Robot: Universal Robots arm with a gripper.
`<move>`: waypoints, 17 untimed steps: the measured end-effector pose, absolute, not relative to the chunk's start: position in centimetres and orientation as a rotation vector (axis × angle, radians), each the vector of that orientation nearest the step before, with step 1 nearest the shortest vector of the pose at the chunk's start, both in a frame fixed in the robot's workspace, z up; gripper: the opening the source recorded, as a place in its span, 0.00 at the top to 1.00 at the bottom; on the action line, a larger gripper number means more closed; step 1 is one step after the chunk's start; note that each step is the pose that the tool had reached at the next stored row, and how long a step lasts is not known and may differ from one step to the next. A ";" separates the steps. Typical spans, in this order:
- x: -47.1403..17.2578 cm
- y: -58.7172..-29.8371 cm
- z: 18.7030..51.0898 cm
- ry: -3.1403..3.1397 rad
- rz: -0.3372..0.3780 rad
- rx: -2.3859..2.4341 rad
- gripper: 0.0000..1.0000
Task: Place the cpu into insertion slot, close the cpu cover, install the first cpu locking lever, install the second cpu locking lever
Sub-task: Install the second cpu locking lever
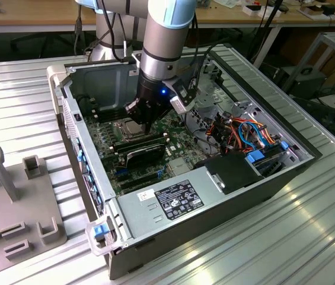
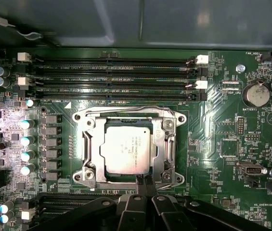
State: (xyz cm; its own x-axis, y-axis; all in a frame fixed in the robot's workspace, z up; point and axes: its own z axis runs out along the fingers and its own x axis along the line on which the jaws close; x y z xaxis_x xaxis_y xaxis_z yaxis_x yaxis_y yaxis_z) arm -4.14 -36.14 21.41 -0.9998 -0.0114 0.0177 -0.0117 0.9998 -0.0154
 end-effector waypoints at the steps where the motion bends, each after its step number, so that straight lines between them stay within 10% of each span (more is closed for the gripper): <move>1: -4.2 -36.1 21.4 -3.124 0.024 0.018 0.89; 17: -5.4 -36.1 21.3 -3.124 0.024 0.024 0.89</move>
State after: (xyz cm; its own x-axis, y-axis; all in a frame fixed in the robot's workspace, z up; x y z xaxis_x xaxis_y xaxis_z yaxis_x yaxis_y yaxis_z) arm -5.45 -36.13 21.35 -0.9997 -0.0150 0.0178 -0.0153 0.9998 -0.0153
